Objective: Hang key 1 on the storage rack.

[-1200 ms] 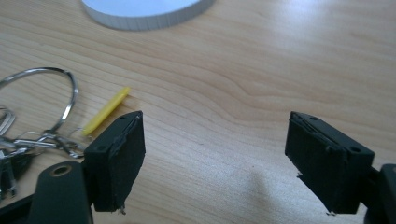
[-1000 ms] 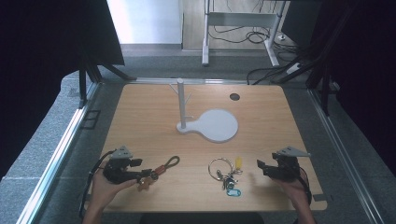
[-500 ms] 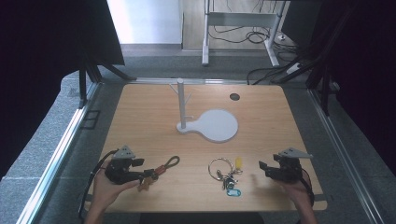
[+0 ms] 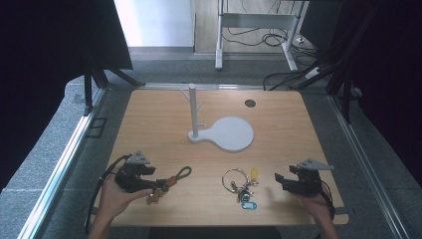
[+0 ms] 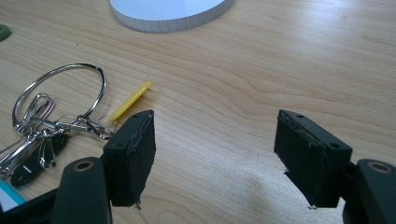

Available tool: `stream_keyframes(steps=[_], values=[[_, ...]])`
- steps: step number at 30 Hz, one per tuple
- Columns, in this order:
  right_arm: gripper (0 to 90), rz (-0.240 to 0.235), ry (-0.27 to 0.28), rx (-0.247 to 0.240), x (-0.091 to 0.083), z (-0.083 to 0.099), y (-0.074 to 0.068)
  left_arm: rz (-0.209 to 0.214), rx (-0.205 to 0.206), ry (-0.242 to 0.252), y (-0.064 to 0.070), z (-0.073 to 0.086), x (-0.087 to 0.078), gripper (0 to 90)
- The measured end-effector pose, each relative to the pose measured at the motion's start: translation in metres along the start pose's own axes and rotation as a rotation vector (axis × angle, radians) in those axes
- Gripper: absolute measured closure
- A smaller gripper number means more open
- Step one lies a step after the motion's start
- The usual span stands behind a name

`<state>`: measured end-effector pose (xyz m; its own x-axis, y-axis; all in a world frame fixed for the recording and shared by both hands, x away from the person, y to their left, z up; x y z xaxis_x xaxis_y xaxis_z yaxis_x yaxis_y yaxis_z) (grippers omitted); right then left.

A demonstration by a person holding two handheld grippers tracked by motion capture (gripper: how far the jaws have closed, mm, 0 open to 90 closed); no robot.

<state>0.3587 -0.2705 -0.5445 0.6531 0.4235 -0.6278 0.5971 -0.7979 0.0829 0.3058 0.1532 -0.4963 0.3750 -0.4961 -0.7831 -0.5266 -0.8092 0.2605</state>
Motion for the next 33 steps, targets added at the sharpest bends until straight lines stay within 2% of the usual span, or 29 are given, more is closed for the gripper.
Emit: stream_keyframes(steps=[4, 11, 26, 33], values=[[29.5, 0.0, 0.0, 0.006, -0.003, 0.001, 0.0, -0.015, 0.013, -0.048, 0.001, -0.002, 0.004, 37.6], [29.5, -0.001, -0.015, 0.013, -0.006, 0.005, 0.001, -0.052, 0.034, -0.119, -0.001, -0.003, 0.023, 37.8], [29.4, 0.0, -0.016, 0.001, -0.005, 0.008, 0.0, -0.108, 0.082, -0.274, -0.005, 0.006, 0.058, 43.3], [29.5, 0.004, -0.023, -0.004, -0.003, 0.01, 0.001, -0.116, 0.082, -0.305, -0.009, 0.007, 0.069, 47.5]])
Point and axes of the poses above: each handheld gripper's, and its own axes: x roughly forward along the jaws, z roughly out of its underside, y roughly to its right, the point moved 10 cm from there along x, roughly forward along the jaws, and after that the axes turned 12 degrees about -x, right-handed, at the moved point
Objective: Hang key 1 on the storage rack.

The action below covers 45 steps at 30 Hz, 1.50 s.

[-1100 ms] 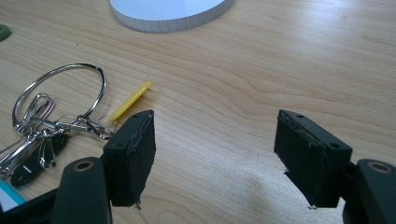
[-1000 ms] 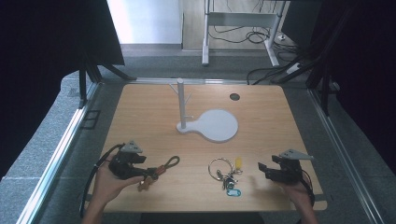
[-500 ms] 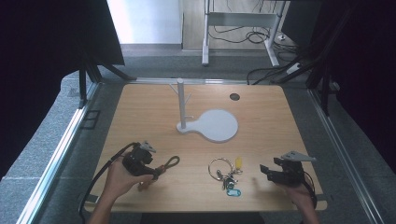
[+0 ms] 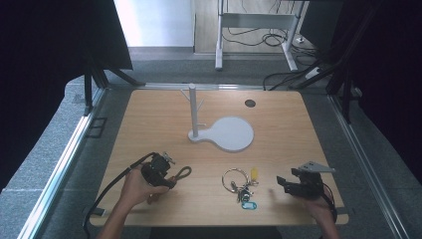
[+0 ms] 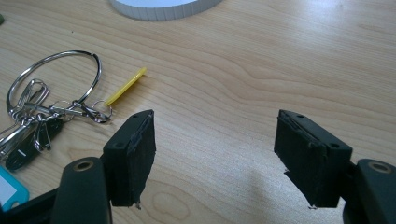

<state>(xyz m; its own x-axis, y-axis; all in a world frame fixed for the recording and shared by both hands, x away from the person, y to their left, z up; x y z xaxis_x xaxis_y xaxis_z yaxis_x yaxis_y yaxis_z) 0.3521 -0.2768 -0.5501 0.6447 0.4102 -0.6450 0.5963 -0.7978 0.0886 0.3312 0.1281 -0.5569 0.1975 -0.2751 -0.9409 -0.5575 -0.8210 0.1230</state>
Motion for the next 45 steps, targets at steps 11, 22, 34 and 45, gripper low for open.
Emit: stream_keyframes(steps=[11, 22, 34, 45], values=[[29.7, -0.001, -0.006, -0.018, 0.002, 0.0, -0.004, 0.0, 0.002, -0.038, -0.005, 0.0, 0.013, 53.4], [30.0, -0.002, 0.02, -0.012, -0.004, -0.006, -0.003, -0.007, 0.023, -0.053, -0.004, 0.002, 0.02, 64.9], [30.6, -0.004, 0.039, -0.001, -0.007, -0.01, -0.005, 0.027, 0.007, -0.008, -0.007, 0.0, 0.01, 67.1], [31.1, 0.007, 0.031, 0.016, -0.008, -0.007, 0.0, 0.09, 0.003, 0.152, -0.007, -0.014, -0.037, 67.2]])
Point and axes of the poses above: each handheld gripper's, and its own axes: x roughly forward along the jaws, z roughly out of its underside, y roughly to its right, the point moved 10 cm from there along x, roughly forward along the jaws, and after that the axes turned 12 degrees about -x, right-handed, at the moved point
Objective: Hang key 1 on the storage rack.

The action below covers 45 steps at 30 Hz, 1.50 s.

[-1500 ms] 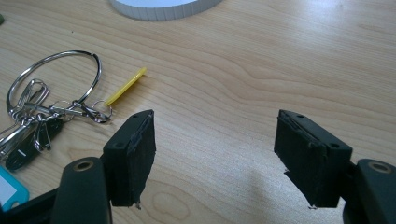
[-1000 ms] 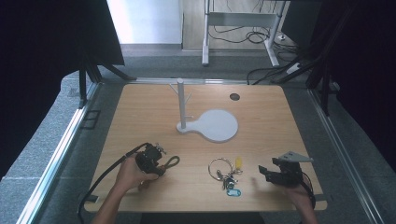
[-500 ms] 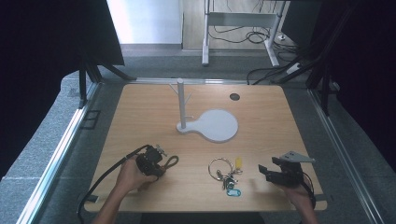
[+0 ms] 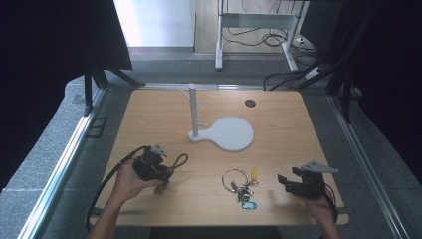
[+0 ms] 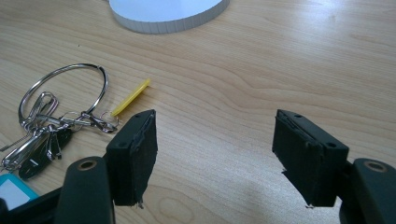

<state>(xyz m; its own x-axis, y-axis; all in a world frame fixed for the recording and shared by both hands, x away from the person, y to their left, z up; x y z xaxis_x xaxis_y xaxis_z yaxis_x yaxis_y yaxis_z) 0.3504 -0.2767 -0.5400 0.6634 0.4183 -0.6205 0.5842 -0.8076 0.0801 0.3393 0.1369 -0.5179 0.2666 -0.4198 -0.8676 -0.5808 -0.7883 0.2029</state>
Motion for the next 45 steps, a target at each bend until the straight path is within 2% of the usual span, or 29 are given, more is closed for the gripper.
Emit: stream_keyframes(steps=[7, 22, 36, 45], values=[[31.2, 0.001, -0.006, 0.006, 0.001, 0.001, 0.001, 0.015, -0.017, 0.025, -0.006, -0.005, -0.008, 67.1], [31.3, 0.0, -0.016, 0.013, 0.002, 0.003, 0.001, 0.042, -0.043, 0.081, -0.007, -0.016, -0.026, 67.0], [31.5, 0.008, -0.021, 0.021, 0.001, 0.005, 0.004, 0.047, -0.038, 0.128, -0.01, -0.034, -0.049, 67.0], [31.9, 0.007, -0.011, 0.003, 0.001, 0.003, 0.002, 0.048, -0.041, 0.125, -0.013, -0.039, -0.048, 67.0]])
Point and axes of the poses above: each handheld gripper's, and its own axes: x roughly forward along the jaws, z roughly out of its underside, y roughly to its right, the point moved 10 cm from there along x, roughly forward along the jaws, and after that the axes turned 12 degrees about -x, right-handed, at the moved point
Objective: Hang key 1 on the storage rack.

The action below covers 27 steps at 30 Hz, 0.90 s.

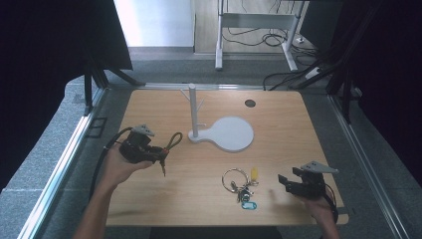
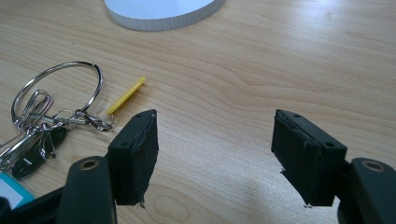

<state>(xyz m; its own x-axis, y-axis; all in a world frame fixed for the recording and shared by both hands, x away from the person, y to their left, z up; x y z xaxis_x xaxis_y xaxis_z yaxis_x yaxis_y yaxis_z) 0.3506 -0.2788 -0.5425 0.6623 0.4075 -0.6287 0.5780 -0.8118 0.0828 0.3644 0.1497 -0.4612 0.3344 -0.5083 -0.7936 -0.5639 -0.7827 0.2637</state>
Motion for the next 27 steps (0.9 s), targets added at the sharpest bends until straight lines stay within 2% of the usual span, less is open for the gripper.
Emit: stream_keyframes(steps=[6, 20, 27], values=[[31.9, -0.002, -0.006, 0.008, 0.002, 0.002, 0.0, 0.001, 0.001, 0.003, -0.003, -0.009, -0.001, 67.0], [31.9, -0.001, -0.01, 0.014, 0.001, 0.004, 0.002, -0.004, -0.035, 0.047, -0.009, -0.027, -0.009, 67.0], [32.0, -0.007, -0.016, 0.013, 0.002, 0.005, 0.001, -0.007, -0.032, 0.056, -0.009, -0.035, -0.014, 67.0]])
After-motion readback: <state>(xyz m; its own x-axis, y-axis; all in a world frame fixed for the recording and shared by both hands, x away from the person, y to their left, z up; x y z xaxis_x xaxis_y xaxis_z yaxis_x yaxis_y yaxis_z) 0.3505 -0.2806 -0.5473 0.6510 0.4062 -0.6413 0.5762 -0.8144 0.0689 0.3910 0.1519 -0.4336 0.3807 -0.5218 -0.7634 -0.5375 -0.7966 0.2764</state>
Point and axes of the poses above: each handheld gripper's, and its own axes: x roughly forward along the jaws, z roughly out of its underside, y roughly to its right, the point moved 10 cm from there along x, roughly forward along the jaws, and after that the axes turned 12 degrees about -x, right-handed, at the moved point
